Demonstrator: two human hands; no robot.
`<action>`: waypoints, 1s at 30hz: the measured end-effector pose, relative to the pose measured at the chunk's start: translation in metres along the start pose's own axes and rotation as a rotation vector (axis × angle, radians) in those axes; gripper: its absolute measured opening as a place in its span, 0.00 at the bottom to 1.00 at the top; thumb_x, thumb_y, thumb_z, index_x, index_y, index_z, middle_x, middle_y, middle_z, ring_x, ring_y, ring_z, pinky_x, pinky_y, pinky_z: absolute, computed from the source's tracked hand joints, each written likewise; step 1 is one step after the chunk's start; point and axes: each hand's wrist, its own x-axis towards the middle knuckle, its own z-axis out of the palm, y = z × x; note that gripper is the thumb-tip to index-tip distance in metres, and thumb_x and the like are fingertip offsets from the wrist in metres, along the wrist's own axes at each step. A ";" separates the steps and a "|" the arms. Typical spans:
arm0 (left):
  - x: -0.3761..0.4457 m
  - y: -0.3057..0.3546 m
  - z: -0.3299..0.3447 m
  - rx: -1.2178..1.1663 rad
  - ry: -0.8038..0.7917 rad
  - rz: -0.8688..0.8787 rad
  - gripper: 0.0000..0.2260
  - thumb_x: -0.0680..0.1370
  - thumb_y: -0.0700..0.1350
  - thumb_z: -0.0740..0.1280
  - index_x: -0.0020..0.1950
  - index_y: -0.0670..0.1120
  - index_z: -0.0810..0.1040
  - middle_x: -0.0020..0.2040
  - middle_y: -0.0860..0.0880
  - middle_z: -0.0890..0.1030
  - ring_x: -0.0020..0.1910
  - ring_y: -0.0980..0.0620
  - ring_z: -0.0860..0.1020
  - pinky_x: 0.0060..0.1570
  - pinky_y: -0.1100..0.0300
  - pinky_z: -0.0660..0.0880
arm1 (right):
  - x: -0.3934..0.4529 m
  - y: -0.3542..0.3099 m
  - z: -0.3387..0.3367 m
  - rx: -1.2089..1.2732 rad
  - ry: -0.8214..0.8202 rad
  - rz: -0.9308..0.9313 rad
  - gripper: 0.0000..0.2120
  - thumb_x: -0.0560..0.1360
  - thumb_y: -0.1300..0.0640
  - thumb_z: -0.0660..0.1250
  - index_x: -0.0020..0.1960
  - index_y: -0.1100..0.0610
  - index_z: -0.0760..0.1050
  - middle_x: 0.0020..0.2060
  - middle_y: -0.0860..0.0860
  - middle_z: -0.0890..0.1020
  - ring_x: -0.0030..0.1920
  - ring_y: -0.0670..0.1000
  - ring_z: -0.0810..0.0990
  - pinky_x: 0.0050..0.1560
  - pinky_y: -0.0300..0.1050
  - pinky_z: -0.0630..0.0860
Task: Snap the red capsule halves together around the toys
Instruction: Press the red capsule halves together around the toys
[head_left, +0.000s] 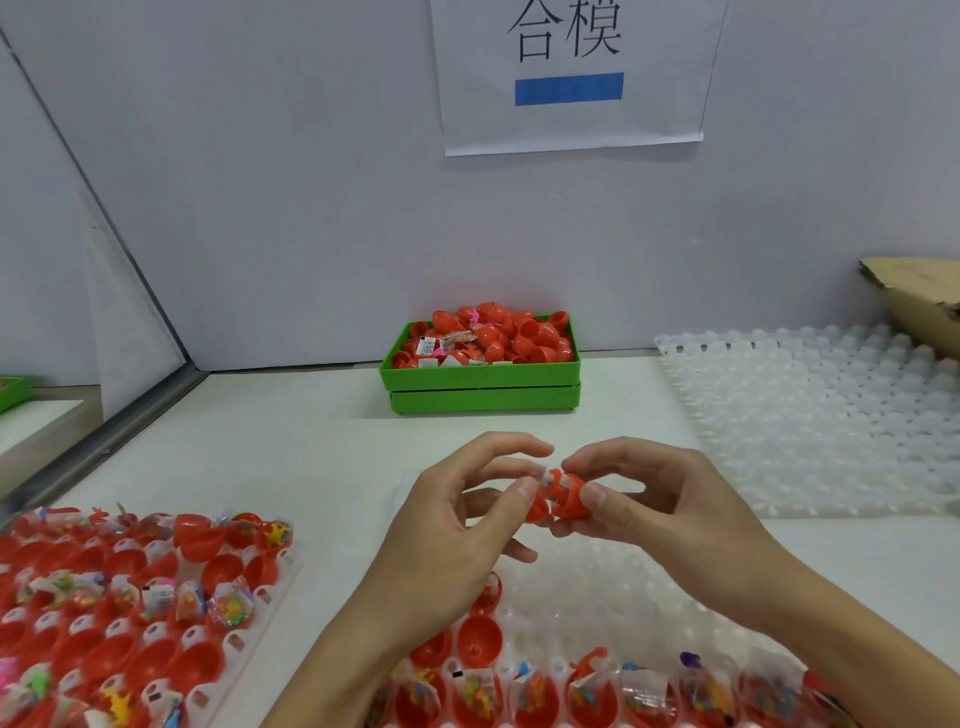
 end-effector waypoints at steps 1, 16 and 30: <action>0.000 0.000 0.001 0.023 -0.003 0.005 0.08 0.80 0.46 0.67 0.54 0.58 0.82 0.50 0.53 0.84 0.45 0.49 0.85 0.38 0.57 0.82 | 0.000 0.000 0.001 -0.001 -0.015 0.003 0.08 0.72 0.59 0.71 0.51 0.58 0.83 0.47 0.58 0.85 0.44 0.61 0.87 0.49 0.44 0.82; 0.000 -0.001 0.003 -0.035 0.059 0.011 0.02 0.71 0.49 0.71 0.41 0.52 0.83 0.54 0.57 0.84 0.44 0.51 0.86 0.42 0.60 0.82 | 0.000 0.000 -0.001 0.007 -0.002 0.020 0.08 0.71 0.56 0.73 0.50 0.55 0.84 0.48 0.58 0.85 0.46 0.61 0.87 0.49 0.42 0.82; -0.001 0.001 0.003 0.125 0.046 0.061 0.07 0.70 0.40 0.77 0.41 0.53 0.87 0.60 0.62 0.80 0.58 0.59 0.81 0.52 0.62 0.80 | 0.000 0.003 -0.003 0.038 -0.007 0.010 0.08 0.72 0.59 0.72 0.50 0.57 0.83 0.47 0.59 0.85 0.46 0.61 0.86 0.50 0.44 0.82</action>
